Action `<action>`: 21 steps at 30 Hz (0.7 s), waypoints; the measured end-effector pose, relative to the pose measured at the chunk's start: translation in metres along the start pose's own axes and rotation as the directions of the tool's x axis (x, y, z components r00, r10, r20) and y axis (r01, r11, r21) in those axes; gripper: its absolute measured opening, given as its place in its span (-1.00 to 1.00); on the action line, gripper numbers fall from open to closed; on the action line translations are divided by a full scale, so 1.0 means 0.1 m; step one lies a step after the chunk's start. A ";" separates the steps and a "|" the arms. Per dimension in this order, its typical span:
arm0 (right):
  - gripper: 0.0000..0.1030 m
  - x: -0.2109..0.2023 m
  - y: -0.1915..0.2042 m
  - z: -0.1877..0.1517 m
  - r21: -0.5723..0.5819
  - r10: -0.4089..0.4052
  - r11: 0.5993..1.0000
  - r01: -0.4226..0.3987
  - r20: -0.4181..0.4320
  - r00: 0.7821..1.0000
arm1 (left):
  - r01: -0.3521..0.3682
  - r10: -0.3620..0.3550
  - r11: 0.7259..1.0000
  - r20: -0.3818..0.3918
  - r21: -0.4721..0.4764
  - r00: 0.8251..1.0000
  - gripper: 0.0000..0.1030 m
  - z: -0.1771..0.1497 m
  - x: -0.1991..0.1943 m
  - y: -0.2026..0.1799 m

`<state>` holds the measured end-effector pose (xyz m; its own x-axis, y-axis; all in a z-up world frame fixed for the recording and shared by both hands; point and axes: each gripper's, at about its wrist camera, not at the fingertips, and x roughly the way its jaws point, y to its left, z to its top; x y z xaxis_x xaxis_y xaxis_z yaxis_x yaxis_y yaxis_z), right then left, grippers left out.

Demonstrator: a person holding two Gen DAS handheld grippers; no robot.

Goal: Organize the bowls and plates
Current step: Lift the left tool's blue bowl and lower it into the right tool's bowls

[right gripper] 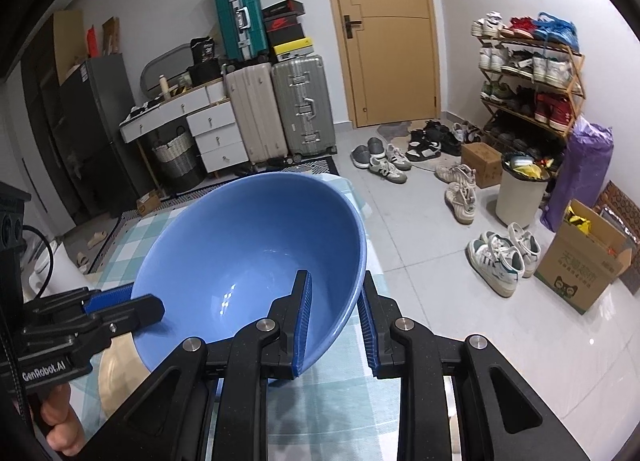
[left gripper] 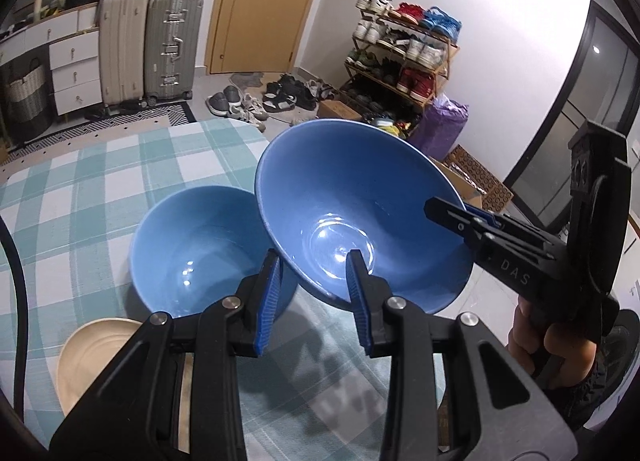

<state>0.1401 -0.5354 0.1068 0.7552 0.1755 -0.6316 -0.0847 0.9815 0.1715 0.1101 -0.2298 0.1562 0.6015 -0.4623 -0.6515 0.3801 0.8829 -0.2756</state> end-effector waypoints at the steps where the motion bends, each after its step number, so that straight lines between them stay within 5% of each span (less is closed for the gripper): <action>1: -0.53 0.01 0.04 0.01 -0.009 0.003 1.000 -0.003 -0.002 1.000 | -0.003 0.003 1.000 0.004 -0.008 1.000 -0.43 0.02 -0.02 0.04; 21: -0.50 0.48 0.60 0.15 -0.112 0.056 0.992 -0.063 -0.060 0.997 | -0.082 0.086 0.992 0.032 -0.101 0.996 -0.43 0.18 -0.23 0.61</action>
<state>0.1813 -0.4696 0.0980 0.7087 0.2349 -0.6653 -0.2046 0.9709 0.1248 0.1317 -0.1670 0.1675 0.6540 -0.3874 -0.6498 0.2567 0.9216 -0.2910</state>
